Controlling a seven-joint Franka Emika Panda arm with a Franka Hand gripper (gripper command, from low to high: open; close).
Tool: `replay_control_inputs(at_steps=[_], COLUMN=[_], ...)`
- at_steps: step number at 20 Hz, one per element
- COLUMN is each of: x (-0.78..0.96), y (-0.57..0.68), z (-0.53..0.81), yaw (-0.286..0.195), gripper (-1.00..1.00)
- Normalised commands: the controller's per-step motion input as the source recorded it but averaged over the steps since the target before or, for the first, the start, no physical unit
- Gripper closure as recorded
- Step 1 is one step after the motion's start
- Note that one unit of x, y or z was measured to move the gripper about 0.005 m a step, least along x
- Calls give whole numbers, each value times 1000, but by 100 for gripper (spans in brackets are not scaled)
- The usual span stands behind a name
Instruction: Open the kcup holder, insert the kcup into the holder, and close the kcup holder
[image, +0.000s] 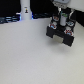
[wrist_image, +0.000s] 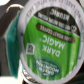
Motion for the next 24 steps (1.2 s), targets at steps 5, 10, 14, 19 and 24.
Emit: replay_control_inputs(at_steps=[5,10,14,19,24], x=[-23,1,66,79,104], y=[16,-14,49,96,132], z=[-214,-219,-222,-149,80], yaw=[28,0,-2,8,43], gripper=[100,100,100,100,-100])
